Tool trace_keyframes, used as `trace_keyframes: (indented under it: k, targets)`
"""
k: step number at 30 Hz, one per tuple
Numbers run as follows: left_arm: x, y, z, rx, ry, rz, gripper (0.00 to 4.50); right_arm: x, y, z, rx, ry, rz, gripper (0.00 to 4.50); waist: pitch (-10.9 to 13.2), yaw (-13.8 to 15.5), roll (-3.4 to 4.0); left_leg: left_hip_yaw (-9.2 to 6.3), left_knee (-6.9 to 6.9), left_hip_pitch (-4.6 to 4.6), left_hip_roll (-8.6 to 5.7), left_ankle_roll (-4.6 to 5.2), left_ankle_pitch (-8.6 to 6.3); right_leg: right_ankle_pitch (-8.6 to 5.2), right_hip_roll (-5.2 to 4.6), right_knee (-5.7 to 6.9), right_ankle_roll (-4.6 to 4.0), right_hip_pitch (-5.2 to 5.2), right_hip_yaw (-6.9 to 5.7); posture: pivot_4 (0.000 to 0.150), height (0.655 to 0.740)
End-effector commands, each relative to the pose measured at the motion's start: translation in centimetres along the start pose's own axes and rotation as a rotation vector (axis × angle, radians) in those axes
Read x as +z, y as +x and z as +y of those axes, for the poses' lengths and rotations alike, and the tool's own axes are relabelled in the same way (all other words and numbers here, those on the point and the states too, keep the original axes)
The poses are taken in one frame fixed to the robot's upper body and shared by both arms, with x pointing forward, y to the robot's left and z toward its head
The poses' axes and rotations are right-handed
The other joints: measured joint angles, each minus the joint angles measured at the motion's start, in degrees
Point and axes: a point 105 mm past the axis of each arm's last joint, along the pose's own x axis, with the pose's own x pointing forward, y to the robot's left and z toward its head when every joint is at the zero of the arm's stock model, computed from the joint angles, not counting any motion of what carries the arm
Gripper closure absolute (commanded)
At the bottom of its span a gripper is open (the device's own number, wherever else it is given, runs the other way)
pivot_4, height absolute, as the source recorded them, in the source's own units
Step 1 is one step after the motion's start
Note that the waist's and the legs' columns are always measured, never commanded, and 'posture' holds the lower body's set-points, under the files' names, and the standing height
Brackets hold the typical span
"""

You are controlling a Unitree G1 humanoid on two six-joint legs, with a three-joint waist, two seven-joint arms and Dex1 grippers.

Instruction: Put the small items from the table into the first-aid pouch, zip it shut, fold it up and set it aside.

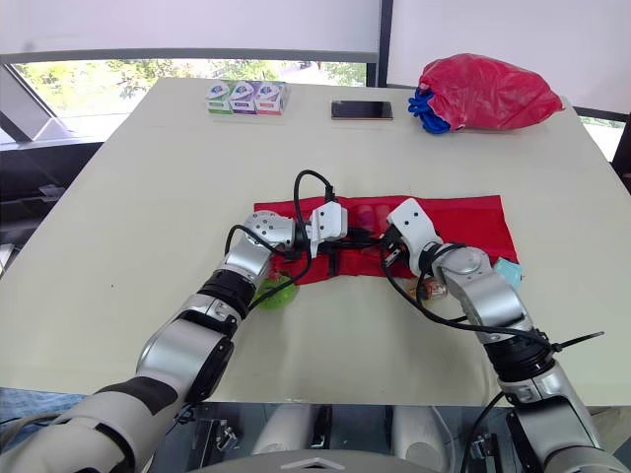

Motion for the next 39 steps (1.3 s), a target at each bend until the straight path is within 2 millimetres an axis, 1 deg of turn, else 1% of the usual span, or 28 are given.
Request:
trace_keyframes:
  k: [1, 3, 6, 8, 10, 12, 15, 17, 18, 19, 20, 21, 23, 25, 26, 28, 33, 36, 39]
  targets:
    - [1.4, 0.3, 0.3, -0.003, 0.061, -0.036, 4.5, 1.4, -0.5, -0.7, -0.046, -0.043, -0.087, 4.36, 0.0, 0.0, 0.0, 0.01, 0.0, 0.0, 0.0, 0.0, 0.0, 0.0, 0.0, 0.0, 0.0, 0.0, 0.01, 0.15, 0.74]
    - [1.3, 0.2, 0.4, 0.0, 0.065, -0.03, 4.5, 1.5, -1.3, -0.6, -0.028, -0.055, -0.099, 4.36, 0.0, 0.0, 0.0, -0.01, 0.0, 0.0, 0.0, 0.0, 0.0, 0.0, 0.0, 0.0, 0.0, 0.0, 0.0, 0.15, 0.74]
    - [1.2, 0.0, 0.6, 0.012, 0.069, -0.024, 4.5, 1.8, -3.1, -0.3, 0.013, -0.076, -0.123, 4.36, 0.0, 0.2, 0.0, -0.01, 0.0, 0.0, 0.0, 0.0, 0.0, 0.0, 0.0, 0.0, 0.0, 0.0, 0.0, 0.15, 0.74]
    - [1.2, -0.2, 0.9, 0.025, 0.069, -0.021, 4.5, 2.4, -4.8, -0.2, 0.033, -0.086, -0.172, 4.36, 0.0, 0.1, 0.0, -0.01, 0.0, -0.01, 0.01, 0.01, 0.0, 0.0, -0.01, -0.02, 0.0, 0.0, 0.0, 0.15, 0.74]
    - [1.4, -0.4, 1.2, 0.037, 0.075, -0.018, 4.5, 3.2, -7.0, -0.2, 0.047, -0.08, -0.239, 4.36, 0.0, 0.2, 0.0, -0.02, 0.0, 0.01, 0.01, 0.01, -0.01, 0.0, 0.0, 0.0, 0.0, 0.01, 0.0, 0.15, 0.74]
    - [1.4, -0.6, 1.4, 0.043, 0.082, -0.014, 4.5, 3.3, -9.4, -0.6, 0.051, -0.075, -0.269, 4.36, 0.0, 0.3, 0.0, -0.06, -0.01, 0.0, 0.02, 0.01, -0.01, -0.01, 0.01, 0.0, 0.0, 0.01, -0.03, 0.15, 0.74]
    - [1.3, -0.9, 1.6, 0.048, 0.087, -0.004, 4.5, 3.0, -13.4, -0.9, 0.128, -0.043, -0.309, 4.36, 0.0, 0.5, -0.01, -0.03, 0.0, 0.02, 0.03, 0.01, -0.01, 0.0, 0.0, -0.01, 0.0, 0.05, 0.0, 0.15, 0.74]
    - [1.1, -1.1, 1.7, 0.053, 0.09, 0.006, 4.5, 2.1, -15.9, -1.4, 0.164, -0.036, -0.275, 4.36, 0.0, 0.4, -0.03, -0.02, 0.01, 0.05, 0.04, 0.02, -0.01, 0.0, 0.0, -0.02, 0.01, 0.07, 0.02, 0.15, 0.74]
    - [1.0, -1.2, 1.7, 0.055, 0.09, 0.01, 4.5, 1.7, -17.0, -1.6, 0.182, -0.032, -0.251, 3.99, 0.0, 0.3, -0.03, -0.01, 0.02, 0.08, 0.04, 0.02, -0.01, 0.0, 0.0, 0.01, 0.01, 0.08, 0.04, 0.15, 0.74]
    - [0.9, -1.3, 1.8, 0.058, 0.089, 0.013, 4.5, 1.4, -18.3, -1.9, 0.2, -0.007, -0.23, 3.81, 0.0, 0.5, 0.05, 0.03, 0.02, 0.09, 0.05, 0.01, -0.01, 0.0, 0.02, 0.0, 0.01, 0.08, 0.08, 0.15, 0.74]
    - [0.8, -1.3, 1.9, 0.061, 0.09, 0.019, 4.5, 1.1, -19.7, -2.3, 0.213, -0.011, -0.207, 3.47, 0.0, 0.8, 0.04, 0.02, 0.01, 0.09, 0.03, 0.02, -0.01, -0.01, -0.01, 0.0, 0.01, 0.07, 0.1, 0.15, 0.74]
    - [0.7, -1.4, 1.9, 0.063, 0.094, 0.026, 4.5, 0.9, -21.1, -2.7, 0.222, -0.029, -0.183, 3.02, 0.0, 1.1, 0.02, 0.05, 0.01, 0.13, 0.05, 0.02, -0.01, -0.01, 0.0, 0.0, 0.01, 0.11, 0.11, 0.15, 0.74]
    - [0.5, -1.6, 2.1, 0.067, 0.099, 0.036, 4.5, 0.8, -23.4, -3.5, 0.233, -0.077, -0.145, 1.89, 0.0, 1.0, 0.02, 0.14, 0.01, 0.18, 0.04, 0.02, -0.01, -0.01, 0.03, -0.02, 0.01, 0.11, 0.21, 0.15, 0.74]
    - [0.4, -1.8, 2.3, 0.072, 0.101, 0.044, 4.5, 0.9, -25.1, -4.0, 0.243, -0.127, -0.115, 0.88, 0.0, 1.0, 0.01, 0.19, 0.01, 0.21, 0.06, 0.02, -0.01, -0.01, 0.08, -0.02, 0.02, 0.11, 0.27, 0.15, 0.74]
    - [0.3, -1.9, 2.3, 0.074, 0.102, 0.05, 4.5, 1.0, -25.9, -4.3, 0.248, -0.159, -0.098, 0.15, 0.0, 1.0, 0.0, 0.22, 0.01, 0.22, 0.08, 0.02, -0.01, -0.01, 0.11, -0.02, 0.02, 0.11, 0.32, 0.15, 0.74]
    - [0.1, -2.1, 2.4, 0.076, 0.103, 0.057, 4.5, 1.4, -26.8, -4.7, 0.25, -0.192, -0.084, 0.15, 0.0, 1.0, 0.0, 0.26, 0.0, 0.23, 0.09, 0.02, -0.01, -0.02, 0.12, -0.02, 0.02, 0.1, 0.35, 0.15, 0.74]
    - [-0.1, -2.3, 2.6, 0.078, 0.107, 0.069, 4.5, 2.7, -28.0, -5.6, 0.257, -0.24, -0.057, 0.15, 0.0, 1.1, 0.0, 0.28, 0.0, 0.24, 0.12, 0.02, -0.01, -0.02, 0.11, -0.02, 0.02, 0.09, 0.38, 0.15, 0.74]
    - [-0.1, -2.3, 2.6, 0.079, 0.111, 0.07, 4.5, 2.8, -28.2, -5.9, 0.268, -0.242, -0.041, 0.15, 0.0, 1.3, -0.03, 0.28, 0.01, 0.22, 0.16, 0.02, -0.01, -0.02, 0.11, -0.03, 0.02, 0.09, 0.37, 0.15, 0.74]
    - [-0.1, -2.3, 2.7, 0.081, 0.114, 0.072, 4.5, 2.4, -27.6, -5.8, 0.296, -0.236, -0.02, 0.15, 0.0, 1.4, -0.04, 0.28, 0.0, 0.21, 0.16, 0.02, -0.02, -0.02, 0.09, -0.03, 0.02, 0.09, 0.38, 0.15, 0.74]
